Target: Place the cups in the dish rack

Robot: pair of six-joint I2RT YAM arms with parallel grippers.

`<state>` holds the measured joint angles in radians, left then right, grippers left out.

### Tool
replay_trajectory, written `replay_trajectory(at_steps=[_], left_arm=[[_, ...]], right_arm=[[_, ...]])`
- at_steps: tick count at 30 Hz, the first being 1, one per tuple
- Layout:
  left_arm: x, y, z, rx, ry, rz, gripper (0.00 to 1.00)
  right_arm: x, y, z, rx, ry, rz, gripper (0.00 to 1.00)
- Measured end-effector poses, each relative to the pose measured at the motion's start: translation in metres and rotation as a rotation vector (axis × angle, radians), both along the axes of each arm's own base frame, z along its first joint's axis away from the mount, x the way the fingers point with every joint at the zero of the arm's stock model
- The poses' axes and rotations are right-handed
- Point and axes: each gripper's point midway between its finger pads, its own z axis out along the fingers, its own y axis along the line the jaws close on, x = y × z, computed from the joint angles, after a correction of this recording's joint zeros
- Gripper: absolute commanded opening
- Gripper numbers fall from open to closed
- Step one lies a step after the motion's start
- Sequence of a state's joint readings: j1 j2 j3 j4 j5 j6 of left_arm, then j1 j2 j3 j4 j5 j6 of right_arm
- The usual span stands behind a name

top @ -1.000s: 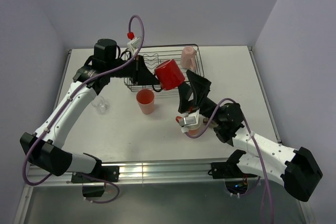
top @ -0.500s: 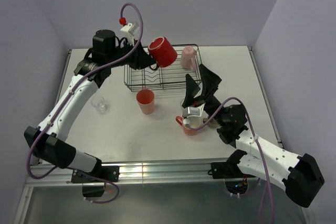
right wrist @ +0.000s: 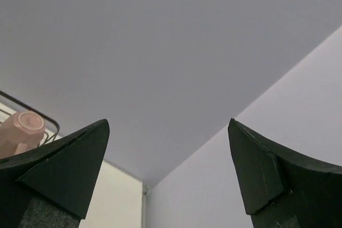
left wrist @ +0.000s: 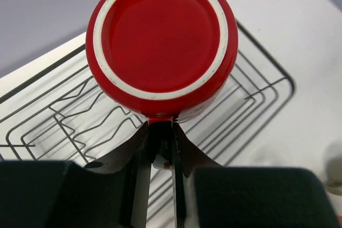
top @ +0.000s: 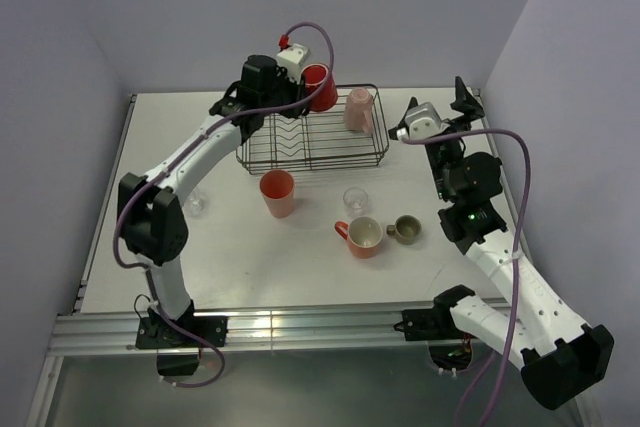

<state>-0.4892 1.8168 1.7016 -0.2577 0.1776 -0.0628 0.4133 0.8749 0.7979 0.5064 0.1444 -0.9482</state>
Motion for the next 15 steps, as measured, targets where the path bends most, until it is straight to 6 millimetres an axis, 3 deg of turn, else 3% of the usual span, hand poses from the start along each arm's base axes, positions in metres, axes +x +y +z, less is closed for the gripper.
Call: replay_trajectory(at_steps=[4, 9, 15], left_arm=[[0.025, -0.010, -0.026, 0.042, -0.002, 0.022, 0.00], [0.058, -0.019, -0.037, 0.051, -0.032, 0.062, 0.00], [0.071, -0.023, -0.054, 0.063, -0.032, 0.073, 0.00]], right_arm=[[0.006, -0.012, -0.011, 0.069, 0.077, -0.029, 1.00], [0.008, -0.015, -0.029, 0.088, 0.151, -0.039, 1.00], [0.008, -0.018, -0.034, 0.109, 0.176, -0.044, 1.00]])
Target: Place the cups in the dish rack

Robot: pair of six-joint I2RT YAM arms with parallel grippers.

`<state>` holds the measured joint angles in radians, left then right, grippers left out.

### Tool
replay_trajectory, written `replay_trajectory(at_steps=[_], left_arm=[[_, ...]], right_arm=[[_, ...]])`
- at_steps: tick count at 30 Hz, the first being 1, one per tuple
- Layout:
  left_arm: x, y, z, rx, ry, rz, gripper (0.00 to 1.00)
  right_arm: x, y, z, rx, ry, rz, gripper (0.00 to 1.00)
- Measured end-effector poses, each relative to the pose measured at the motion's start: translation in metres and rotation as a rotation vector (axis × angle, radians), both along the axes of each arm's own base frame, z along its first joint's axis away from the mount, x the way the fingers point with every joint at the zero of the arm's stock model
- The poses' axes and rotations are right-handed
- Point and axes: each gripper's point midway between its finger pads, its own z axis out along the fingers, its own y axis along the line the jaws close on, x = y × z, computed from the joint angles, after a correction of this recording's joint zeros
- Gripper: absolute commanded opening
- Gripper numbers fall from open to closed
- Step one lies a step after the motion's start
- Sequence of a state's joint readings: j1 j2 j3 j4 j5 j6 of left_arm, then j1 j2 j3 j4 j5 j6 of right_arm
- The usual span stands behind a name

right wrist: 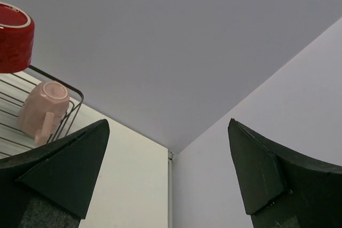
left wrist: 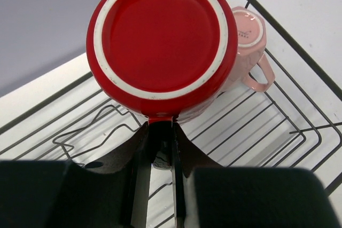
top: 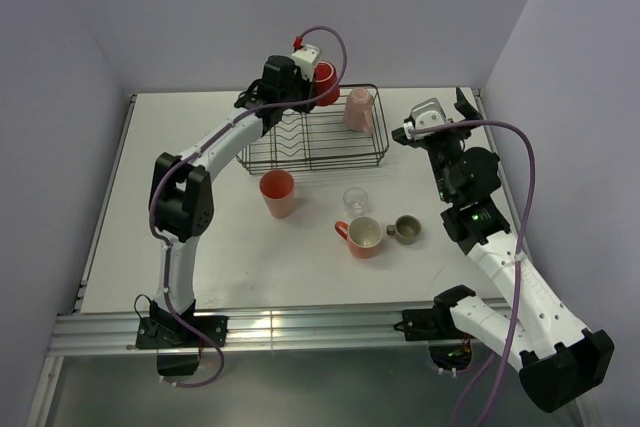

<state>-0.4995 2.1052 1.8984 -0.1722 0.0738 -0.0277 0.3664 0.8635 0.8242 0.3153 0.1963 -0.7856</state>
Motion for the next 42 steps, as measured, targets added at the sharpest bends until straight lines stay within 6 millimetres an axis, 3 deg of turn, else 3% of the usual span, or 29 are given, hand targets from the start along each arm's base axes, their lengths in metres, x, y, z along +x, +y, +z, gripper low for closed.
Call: replay_trajectory(at_steps=[28, 42], left_arm=[[0.007, -0.017, -0.086, 0.056, 0.116, -0.045, 0.00], [0.013, -0.019, -0.088, 0.087, 0.069, -0.065, 0.00]], right_arm=[[0.000, -0.003, -0.008, 0.010, 0.020, -0.009, 1.00], [0.001, -0.005, -0.010, 0.011, 0.025, -0.015, 1.00]])
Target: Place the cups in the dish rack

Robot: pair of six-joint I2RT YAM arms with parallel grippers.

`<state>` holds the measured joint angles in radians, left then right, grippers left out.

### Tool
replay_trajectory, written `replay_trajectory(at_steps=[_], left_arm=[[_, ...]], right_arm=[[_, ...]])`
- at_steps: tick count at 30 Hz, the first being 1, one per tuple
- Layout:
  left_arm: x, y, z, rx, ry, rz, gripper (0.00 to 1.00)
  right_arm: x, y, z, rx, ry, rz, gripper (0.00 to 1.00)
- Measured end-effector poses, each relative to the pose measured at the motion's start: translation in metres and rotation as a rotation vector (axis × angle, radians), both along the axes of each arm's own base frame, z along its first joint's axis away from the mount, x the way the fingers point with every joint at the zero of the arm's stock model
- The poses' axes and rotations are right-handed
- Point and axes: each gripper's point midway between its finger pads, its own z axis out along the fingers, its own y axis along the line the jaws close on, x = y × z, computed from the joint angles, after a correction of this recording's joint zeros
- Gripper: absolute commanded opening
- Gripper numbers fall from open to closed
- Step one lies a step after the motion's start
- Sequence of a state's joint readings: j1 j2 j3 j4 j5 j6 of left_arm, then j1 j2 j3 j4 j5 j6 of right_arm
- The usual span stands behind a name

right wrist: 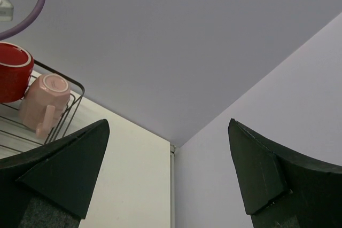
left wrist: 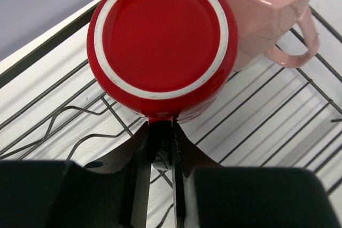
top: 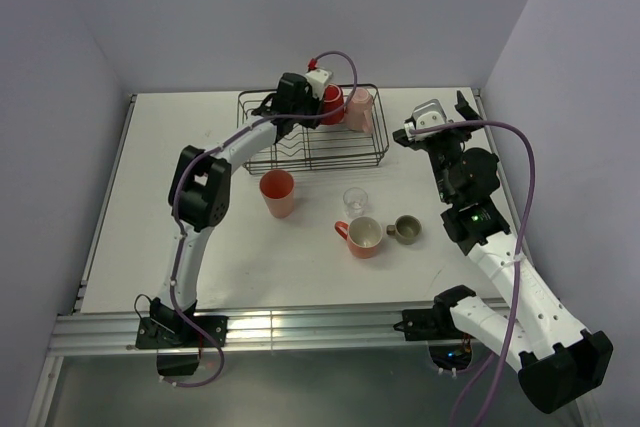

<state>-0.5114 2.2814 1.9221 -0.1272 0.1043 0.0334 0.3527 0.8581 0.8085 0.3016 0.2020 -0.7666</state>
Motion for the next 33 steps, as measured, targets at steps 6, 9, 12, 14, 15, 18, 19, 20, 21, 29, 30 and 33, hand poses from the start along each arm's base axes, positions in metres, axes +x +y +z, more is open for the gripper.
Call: replay_trajectory(at_steps=[6, 9, 12, 14, 15, 18, 19, 20, 21, 29, 30, 33], left_arm=[[0.004, 0.001, -0.021, 0.026, 0.009, 0.007, 0.00], [0.005, 0.002, -0.028, 0.039, 0.016, 0.012, 0.00], [0.006, 0.003, -0.029, 0.046, 0.010, 0.013, 0.00], [0.006, 0.003, -0.030, 0.051, 0.004, 0.013, 0.00], [0.007, 0.003, -0.030, 0.052, 0.002, 0.013, 0.00], [0.007, 0.002, -0.031, 0.057, -0.003, 0.013, 0.00], [0.007, 0.002, -0.031, 0.058, -0.006, 0.013, 0.00], [0.008, 0.002, -0.032, 0.061, -0.009, 0.011, 0.00], [0.008, 0.001, -0.031, 0.062, -0.013, 0.009, 0.00], [0.012, 0.000, -0.038, 0.083, -0.039, -0.003, 0.00], [0.012, 0.000, -0.038, 0.084, -0.040, -0.003, 0.00], [0.012, 0.000, -0.038, 0.085, -0.042, -0.003, 0.00]], right_arm=[[0.000, 0.000, 0.000, 0.000, 0.001, 0.000, 1.00], [0.000, 0.000, 0.000, -0.001, 0.001, 0.000, 1.00], [0.001, 0.000, -0.001, -0.001, 0.004, 0.000, 1.00], [0.002, 0.001, -0.002, -0.002, 0.007, 0.000, 1.00], [0.002, 0.001, -0.003, -0.003, 0.009, 0.001, 1.00], [0.003, 0.001, -0.004, -0.003, 0.011, 0.001, 1.00], [0.003, 0.001, -0.004, -0.004, 0.011, 0.000, 1.00], [0.003, 0.001, -0.004, -0.004, 0.012, 0.001, 1.00], [0.003, 0.001, -0.004, -0.004, 0.012, 0.001, 1.00], [0.004, 0.002, -0.006, -0.003, 0.017, 0.001, 1.00], [0.004, 0.002, -0.006, -0.003, 0.018, 0.002, 1.00], [0.004, 0.002, -0.007, -0.001, 0.022, 0.004, 1.00]])
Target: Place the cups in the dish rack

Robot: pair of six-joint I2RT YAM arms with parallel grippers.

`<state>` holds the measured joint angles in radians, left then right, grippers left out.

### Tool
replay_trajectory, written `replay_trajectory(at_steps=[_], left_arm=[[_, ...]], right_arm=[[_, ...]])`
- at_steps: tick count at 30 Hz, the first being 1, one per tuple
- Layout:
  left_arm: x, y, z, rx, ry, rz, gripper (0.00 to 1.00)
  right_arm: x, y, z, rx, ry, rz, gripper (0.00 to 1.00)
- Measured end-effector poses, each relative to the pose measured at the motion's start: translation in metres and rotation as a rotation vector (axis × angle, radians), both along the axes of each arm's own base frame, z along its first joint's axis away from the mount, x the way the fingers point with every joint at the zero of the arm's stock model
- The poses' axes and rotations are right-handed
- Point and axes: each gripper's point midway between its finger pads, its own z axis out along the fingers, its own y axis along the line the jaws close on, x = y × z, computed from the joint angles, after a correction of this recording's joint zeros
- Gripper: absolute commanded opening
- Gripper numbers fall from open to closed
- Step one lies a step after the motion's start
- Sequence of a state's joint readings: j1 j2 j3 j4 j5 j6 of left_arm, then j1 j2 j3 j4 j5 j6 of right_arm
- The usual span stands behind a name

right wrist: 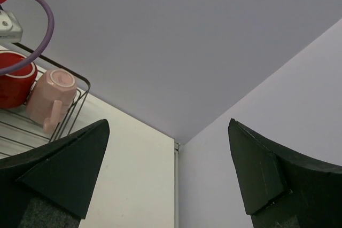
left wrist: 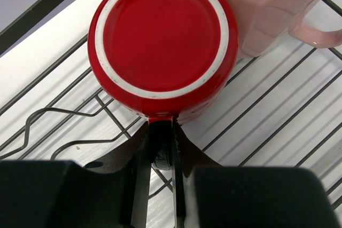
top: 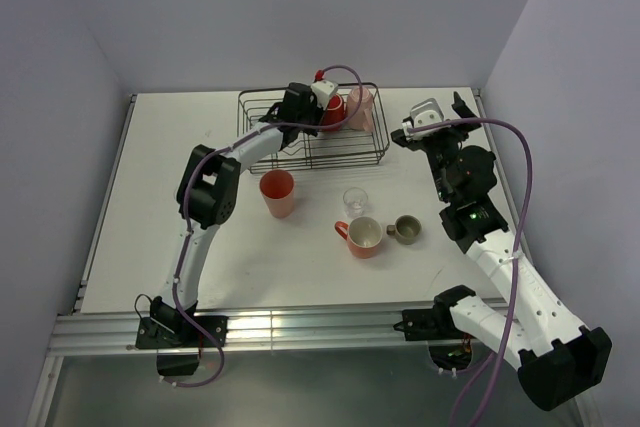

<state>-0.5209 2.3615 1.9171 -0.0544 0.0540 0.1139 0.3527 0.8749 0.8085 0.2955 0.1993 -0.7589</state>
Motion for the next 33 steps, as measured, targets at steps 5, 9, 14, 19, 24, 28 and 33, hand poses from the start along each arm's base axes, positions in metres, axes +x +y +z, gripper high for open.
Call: replay_trajectory(at_steps=[5, 9, 14, 19, 24, 28, 33], left_arm=[[0.001, 0.000, -0.001, 0.002, -0.014, 0.000, 0.01], [0.002, 0.001, 0.000, 0.006, -0.023, 0.009, 0.03], [0.003, 0.002, -0.001, 0.016, -0.028, 0.025, 0.11], [0.004, 0.003, -0.001, 0.021, -0.033, 0.035, 0.20], [0.004, 0.005, -0.001, 0.026, -0.043, 0.042, 0.25], [0.004, 0.007, 0.000, 0.027, -0.051, 0.050, 0.32], [0.008, 0.011, 0.012, 0.022, -0.075, 0.069, 0.39]], right_arm=[[0.001, 0.001, -0.003, 0.002, 0.010, 0.005, 1.00], [0.002, 0.002, -0.006, 0.000, 0.020, 0.008, 1.00], [0.003, 0.003, -0.009, -0.003, 0.033, 0.011, 1.00], [0.004, 0.004, -0.011, -0.003, 0.042, 0.014, 1.00], [0.004, 0.006, -0.012, -0.002, 0.045, 0.024, 1.00], [0.004, 0.006, -0.011, -0.002, 0.044, 0.028, 1.00], [0.004, 0.007, -0.012, 0.000, 0.047, 0.032, 1.00]])
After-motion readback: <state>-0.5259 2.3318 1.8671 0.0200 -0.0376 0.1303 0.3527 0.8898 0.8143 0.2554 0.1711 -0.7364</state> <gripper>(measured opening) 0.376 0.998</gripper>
